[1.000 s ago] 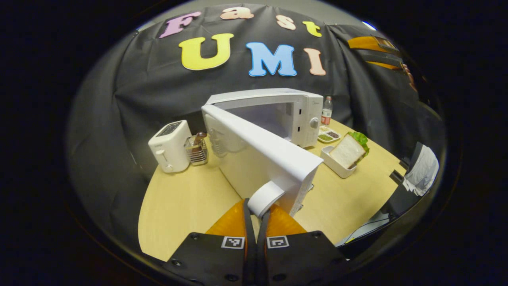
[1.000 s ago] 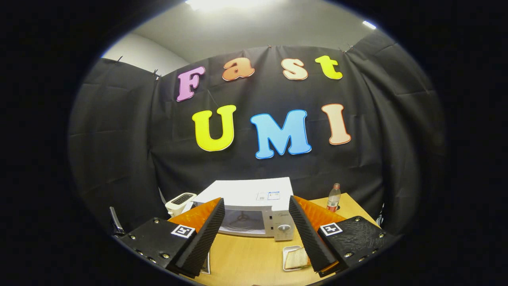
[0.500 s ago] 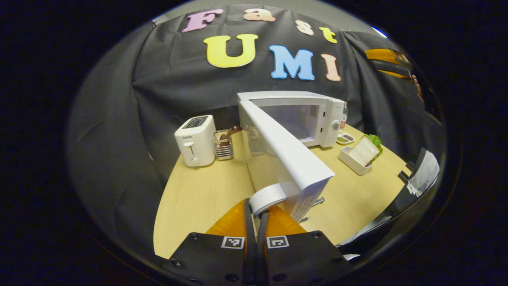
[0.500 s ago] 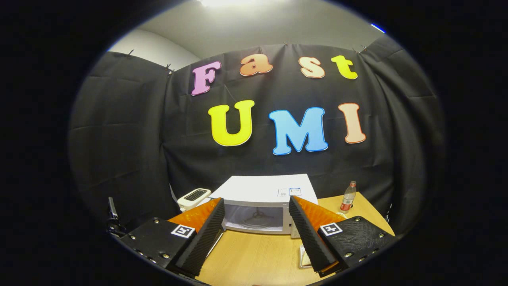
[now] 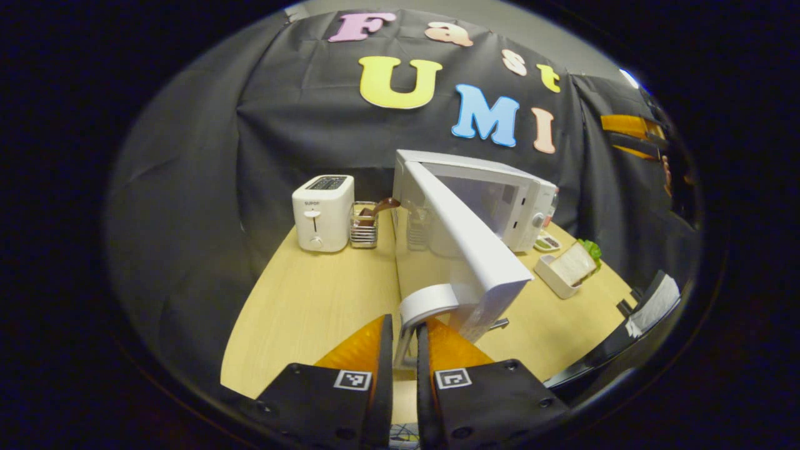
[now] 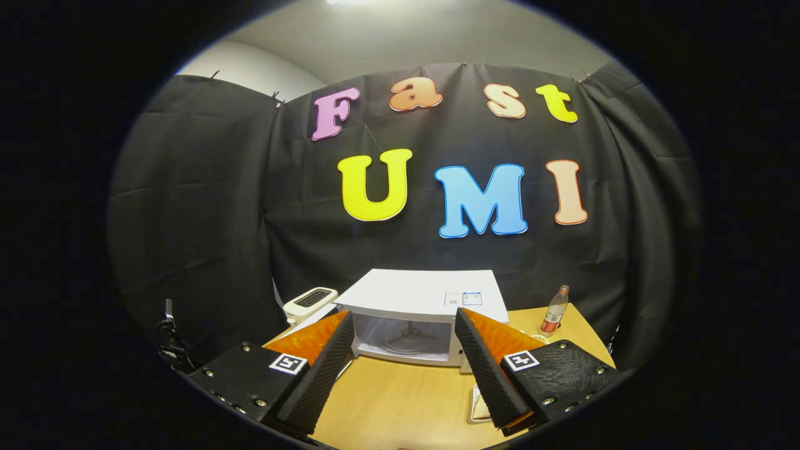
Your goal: Open the microwave oven with the left hand, put the food in, and close the microwave oven.
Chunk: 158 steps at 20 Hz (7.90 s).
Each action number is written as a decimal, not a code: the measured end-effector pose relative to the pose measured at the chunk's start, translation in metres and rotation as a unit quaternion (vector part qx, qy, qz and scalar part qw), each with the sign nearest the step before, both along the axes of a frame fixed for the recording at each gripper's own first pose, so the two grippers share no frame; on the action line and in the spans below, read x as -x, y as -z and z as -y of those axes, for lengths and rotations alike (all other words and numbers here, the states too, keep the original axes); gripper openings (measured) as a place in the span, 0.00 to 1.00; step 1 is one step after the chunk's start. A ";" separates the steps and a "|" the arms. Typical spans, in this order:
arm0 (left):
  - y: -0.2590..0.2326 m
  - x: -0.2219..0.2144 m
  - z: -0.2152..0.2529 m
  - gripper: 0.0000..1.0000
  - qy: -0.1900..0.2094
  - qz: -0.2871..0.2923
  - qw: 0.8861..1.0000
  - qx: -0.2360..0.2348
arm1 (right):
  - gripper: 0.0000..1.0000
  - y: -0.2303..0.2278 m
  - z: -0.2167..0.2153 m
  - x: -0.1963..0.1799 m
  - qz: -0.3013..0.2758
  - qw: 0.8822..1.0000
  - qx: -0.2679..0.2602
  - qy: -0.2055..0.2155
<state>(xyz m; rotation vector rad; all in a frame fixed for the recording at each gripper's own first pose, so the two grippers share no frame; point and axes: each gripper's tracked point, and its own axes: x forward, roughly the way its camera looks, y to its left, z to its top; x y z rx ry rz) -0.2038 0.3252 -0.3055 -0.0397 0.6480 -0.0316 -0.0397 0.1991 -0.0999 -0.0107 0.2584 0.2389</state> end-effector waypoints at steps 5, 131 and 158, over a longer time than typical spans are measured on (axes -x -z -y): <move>-0.078 0.002 -0.006 0.23 -0.069 0.070 0.994 -0.048 | 0.99 0.016 0.042 -0.007 -0.018 1.000 0.006 0.012; -0.257 -0.164 -0.048 0.95 -0.077 0.247 0.965 -0.033 | 0.62 0.301 -0.073 -0.209 -0.238 0.812 -0.454 0.278; -0.241 -0.199 0.143 0.97 0.003 0.259 0.966 -0.017 | 0.97 0.021 0.090 -0.081 0.027 0.989 -0.007 0.143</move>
